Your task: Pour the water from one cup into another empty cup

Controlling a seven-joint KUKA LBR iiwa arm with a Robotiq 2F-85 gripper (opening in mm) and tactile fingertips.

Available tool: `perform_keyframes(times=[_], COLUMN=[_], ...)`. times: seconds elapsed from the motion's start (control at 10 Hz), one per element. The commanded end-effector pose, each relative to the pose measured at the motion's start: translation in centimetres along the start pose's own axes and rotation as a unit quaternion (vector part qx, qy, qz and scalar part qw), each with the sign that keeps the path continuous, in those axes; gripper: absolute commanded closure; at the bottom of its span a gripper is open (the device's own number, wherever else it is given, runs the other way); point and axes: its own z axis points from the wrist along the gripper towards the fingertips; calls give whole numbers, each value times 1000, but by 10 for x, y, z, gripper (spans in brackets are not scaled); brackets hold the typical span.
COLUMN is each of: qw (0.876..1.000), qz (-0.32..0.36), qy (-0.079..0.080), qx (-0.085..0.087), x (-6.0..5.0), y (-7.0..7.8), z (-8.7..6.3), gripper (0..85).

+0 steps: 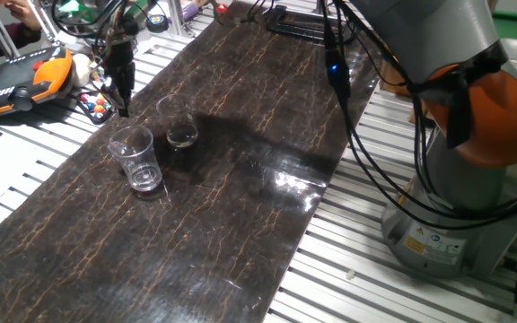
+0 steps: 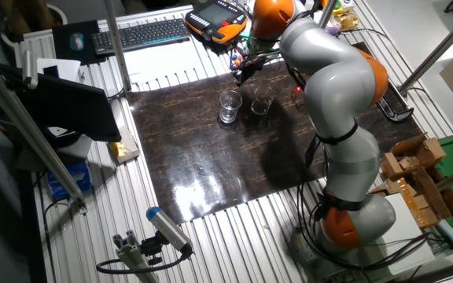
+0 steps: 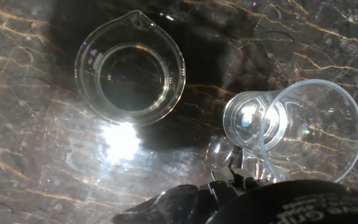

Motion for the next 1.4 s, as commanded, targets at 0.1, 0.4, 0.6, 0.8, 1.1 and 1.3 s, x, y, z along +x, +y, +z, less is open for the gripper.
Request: perform_keyframes(times=[0.1, 0.4, 0.6, 0.8, 1.1, 1.3], qw=[1000, 998, 989, 956, 886, 818], qz=[-4, -64, -148, -295, -463, -575], qy=[1, -4, -2, -1, -5, -15], qx=[0, 5, -13, -9, 9, 15], x=[0, -1, 0, 3, 8, 8], y=[0, 4, 10, 11, 13, 15], z=[0, 0, -1, 2, 9, 8], gripper=[840, 843, 843, 843, 843, 843])
